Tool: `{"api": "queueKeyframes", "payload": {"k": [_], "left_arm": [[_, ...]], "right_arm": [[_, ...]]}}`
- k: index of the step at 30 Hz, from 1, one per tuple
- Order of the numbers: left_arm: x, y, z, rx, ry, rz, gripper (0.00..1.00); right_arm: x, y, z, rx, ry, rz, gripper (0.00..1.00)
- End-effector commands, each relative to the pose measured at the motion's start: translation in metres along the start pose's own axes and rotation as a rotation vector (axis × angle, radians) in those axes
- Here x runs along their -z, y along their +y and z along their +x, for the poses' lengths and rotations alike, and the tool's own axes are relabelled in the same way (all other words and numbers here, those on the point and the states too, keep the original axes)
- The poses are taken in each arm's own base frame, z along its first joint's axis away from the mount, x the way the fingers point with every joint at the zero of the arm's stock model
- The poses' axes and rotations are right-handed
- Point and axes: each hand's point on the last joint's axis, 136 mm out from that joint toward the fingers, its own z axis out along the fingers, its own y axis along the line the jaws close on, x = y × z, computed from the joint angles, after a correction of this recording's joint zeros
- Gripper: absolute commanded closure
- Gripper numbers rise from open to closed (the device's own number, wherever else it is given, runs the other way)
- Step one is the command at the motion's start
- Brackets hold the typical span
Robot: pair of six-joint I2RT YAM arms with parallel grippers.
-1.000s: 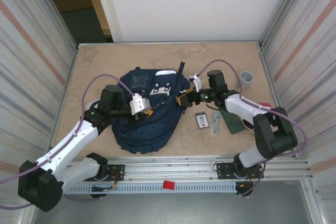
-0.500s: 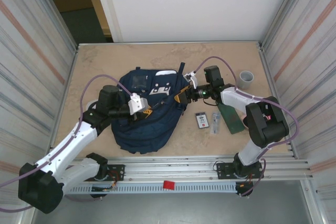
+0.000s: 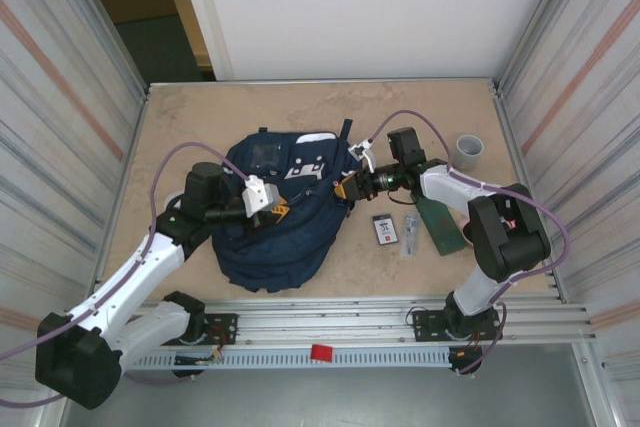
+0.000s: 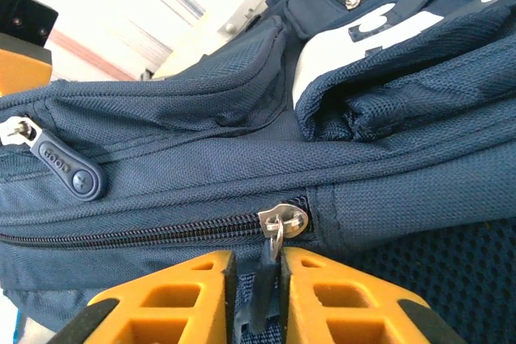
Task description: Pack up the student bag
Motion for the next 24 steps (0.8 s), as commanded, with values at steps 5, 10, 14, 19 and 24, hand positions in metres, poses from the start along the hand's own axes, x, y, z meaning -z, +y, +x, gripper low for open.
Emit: {"api": "queueKeyframes", "payload": {"k": [5,10,14,19,24], "left_arm": [[0.01,0.001,-0.038,-0.091,-0.137,0.002,1.0],[0.01,0.002,-0.038,-0.091,-0.136,-0.005,1.0],[0.01,0.012,-0.033,-0.078,-0.099,-0.06,1.0],[0.01,0.032,-0.022,-0.042,-0.03,-0.161,1.0],[0.009,0.046,-0.02,0.001,-0.014,-0.223,1.0]], "right_arm": [[0.001,0.009,-0.015,0.014,-0.046,-0.028,0.75],[-0.001,-0.002,-0.016,-0.017,-0.058,0.012,0.85],[0.003,-0.007,-0.015,-0.023,-0.053,0.081,0.95],[0.012,-0.004,-0.016,-0.004,-0.048,0.163,1.0],[0.005,0.018,-0.014,0.013,-0.005,0.143,1.0]]}}
